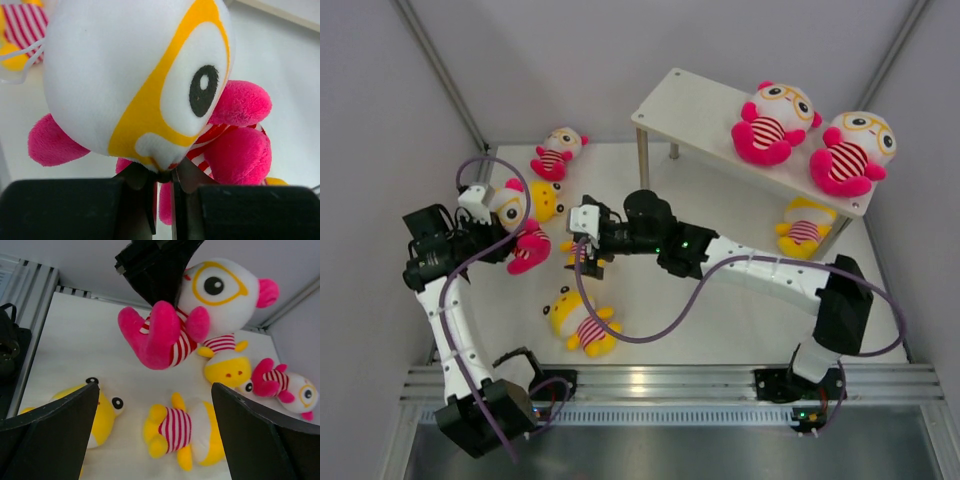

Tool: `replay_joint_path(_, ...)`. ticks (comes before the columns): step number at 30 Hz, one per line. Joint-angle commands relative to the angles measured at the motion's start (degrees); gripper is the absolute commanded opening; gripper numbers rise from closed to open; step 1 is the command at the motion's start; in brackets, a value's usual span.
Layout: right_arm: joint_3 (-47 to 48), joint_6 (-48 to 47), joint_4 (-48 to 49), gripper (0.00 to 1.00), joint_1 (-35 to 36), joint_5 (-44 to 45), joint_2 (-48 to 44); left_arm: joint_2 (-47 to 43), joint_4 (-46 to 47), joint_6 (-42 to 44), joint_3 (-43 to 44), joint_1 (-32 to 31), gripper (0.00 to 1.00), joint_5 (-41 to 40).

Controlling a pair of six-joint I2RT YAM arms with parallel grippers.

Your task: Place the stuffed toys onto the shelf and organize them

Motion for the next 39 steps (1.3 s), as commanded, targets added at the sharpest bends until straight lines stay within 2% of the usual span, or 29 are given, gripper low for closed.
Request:
replay_joint_path(1,3.96,2.69,4.88,0.94,-0.60,-6.91,2.65,-2.50,-1.33,-2.03,2.88,-1.81,0.04,10.22)
replay_joint_path(5,5.54,5.32,5.58,0.91,-0.69,-6.64,6.34,-3.20,-1.32,-2.82,2.97,-3.75,0.04,13.74)
replay_joint_path(9,7.56,8.13,7.16,0.88,-0.60,-8.40,9.24,-3.82,-1.41,-3.00,2.80,-3.84,0.05,13.57)
replay_joint_path(11,8.26,9.89,8.22,0.84,-0.60,-8.06,10.21,-4.00,-1.41,-3.44,2.71,-3.84,0.05,13.92)
replay_joint_path(14,11.85,10.60,6.21,0.74,-0.60,-5.34,13.11,-4.35,-1.32,-4.23,3.15,-3.84,0.05,15.15)
replay_joint_path(15,12.65,10.51,5.24,0.64,-0.60,-4.46,14.51,-4.44,-1.32,-4.40,3.50,-3.84,0.05,15.06)
replay_joint_path(17,14.50,9.99,3.48,0.50,-0.69,-2.44,15.31,-5.13,-1.59,-4.67,4.37,-3.84,0.05,14.54)
replay_joint_path(18,14.86,9.81,2.43,0.30,-0.69,-1.99,15.66,-5.23,-1.68,-4.76,4.64,-3.84,0.05,14.62)
replay_joint_path(20,15.21,9.20,1.90,0.06,-0.60,0.11,15.49,-5.58,-1.68,-5.81,5.43,-3.84,0.05,14.28)
replay_joint_path(21,15.30,8.85,1.54,0.00,-0.60,0.99,15.14,-5.67,-1.68,-6.42,5.78,-3.84,0.06,13.75)
replay_joint_path(22,15.56,8.49,1.28,0.00,-0.69,2.13,14.71,-5.67,-1.68,-8.17,6.74,-3.84,0.15,12.87)
replay_joint_path(24,17.22,8.49,1.10,0.00,-1.21,5.30,13.31,-5.75,-1.68,-9.76,8.06,-3.84,0.52,7.63)
replay_joint_path(26,20.20,9.54,1.10,0.00,-2.00,7.23,12.16,-6.02,-1.85,-9.94,10.08,-3.84,0.80,2.08)
replay_joint_path(27,21.44,10.33,1.10,0.00,-3.05,7.94,11.11,-6.19,-2.03,-9.77,10.87,-3.84,0.84,-3.51)
replay_joint_path(30,27.24,11.12,0.40,0.00,-5.77,10.40,9.87,-5.58,-3.08,-8.89,14.13,-3.75,0.97,-11.10)
replay_joint_path(34,33.22,12.61,0.66,0.00,-11.40,12.08,8.99,-4.79,-3.35,-7.75,16.59,-3.84,0.99,-19.63)
replay_joint_path(39,36.21,15.26,0.75,0.00,-20.36,10.14,7.15,-4.53,-3.43,-6.43,16.24,-3.84,0.99,-19.74)
